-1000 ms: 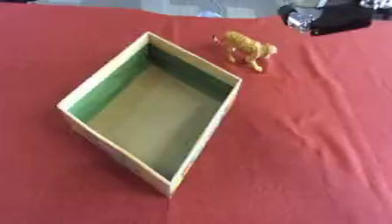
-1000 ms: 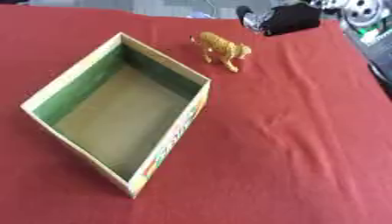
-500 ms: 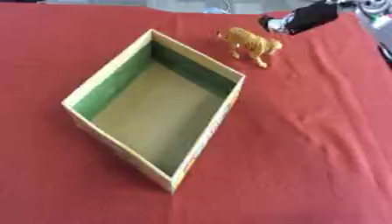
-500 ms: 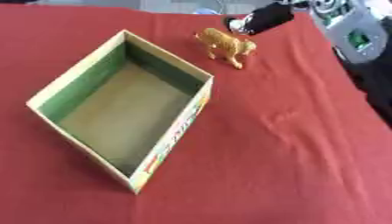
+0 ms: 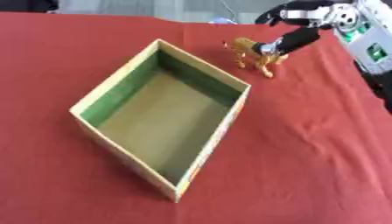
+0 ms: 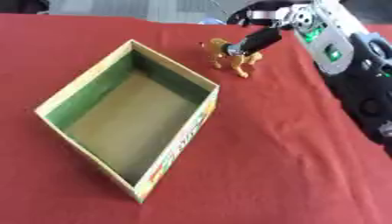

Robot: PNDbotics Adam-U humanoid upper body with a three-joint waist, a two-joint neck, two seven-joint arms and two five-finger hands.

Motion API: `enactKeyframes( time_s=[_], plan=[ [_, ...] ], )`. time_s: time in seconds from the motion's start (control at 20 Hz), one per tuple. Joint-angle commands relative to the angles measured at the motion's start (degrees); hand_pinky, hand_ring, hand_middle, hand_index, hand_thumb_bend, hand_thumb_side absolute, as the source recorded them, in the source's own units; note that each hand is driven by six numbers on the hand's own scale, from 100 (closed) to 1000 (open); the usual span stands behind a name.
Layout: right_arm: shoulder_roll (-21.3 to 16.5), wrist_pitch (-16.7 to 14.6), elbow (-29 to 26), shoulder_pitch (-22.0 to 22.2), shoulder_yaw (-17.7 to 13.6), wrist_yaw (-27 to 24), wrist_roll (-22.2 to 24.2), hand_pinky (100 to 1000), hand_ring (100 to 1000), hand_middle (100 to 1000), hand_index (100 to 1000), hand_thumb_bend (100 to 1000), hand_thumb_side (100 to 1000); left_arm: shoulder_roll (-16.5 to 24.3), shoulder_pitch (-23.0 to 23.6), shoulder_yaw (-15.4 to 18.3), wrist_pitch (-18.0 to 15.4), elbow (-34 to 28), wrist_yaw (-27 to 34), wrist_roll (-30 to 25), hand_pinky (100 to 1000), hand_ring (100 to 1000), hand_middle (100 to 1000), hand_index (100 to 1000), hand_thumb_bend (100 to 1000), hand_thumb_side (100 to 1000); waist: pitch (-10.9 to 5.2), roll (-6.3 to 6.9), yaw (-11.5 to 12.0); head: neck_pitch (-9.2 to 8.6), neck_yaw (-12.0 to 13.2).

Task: Pick up objects on the table and place them in the box.

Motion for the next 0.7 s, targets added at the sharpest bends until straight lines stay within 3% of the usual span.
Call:
enactKeyframes(
  time_s=[0.05, 0.35, 0.7],
  plan=[
    [-0.66, 0.01, 1.3, -1.63, -1.28, 1.67, -0.4, 1000, 953, 960, 1000, 288, 678, 0.7, -0.17, -0.16, 0.18, -0.97, 0.06, -0.16, 504, 500, 550, 682, 100, 748, -1.43, 0.06, 0.0, -1.06, 0.41],
    [0.28, -0.57, 4.19, -1.55, -1.03, 5.69, -1.63, 999, 956, 961, 1000, 299, 680, 0.61, -0.15, -0.24, 0.4, -0.97, -0.08, -0.24, 504, 500, 548, 680, 100, 747, -1.31, -0.07, 0.07, -1.18, 0.47],
    [2.0, -0.8, 6.61, -1.9, -1.22, 6.65, -1.52, 1000, 956, 960, 1000, 327, 719, 0.49, -0.16, -0.35, 0.57, -0.97, -0.21, -0.35, 504, 499, 548, 680, 100, 747, -0.97, -0.21, 0.34, -1.54, 0.36]
  ],
)
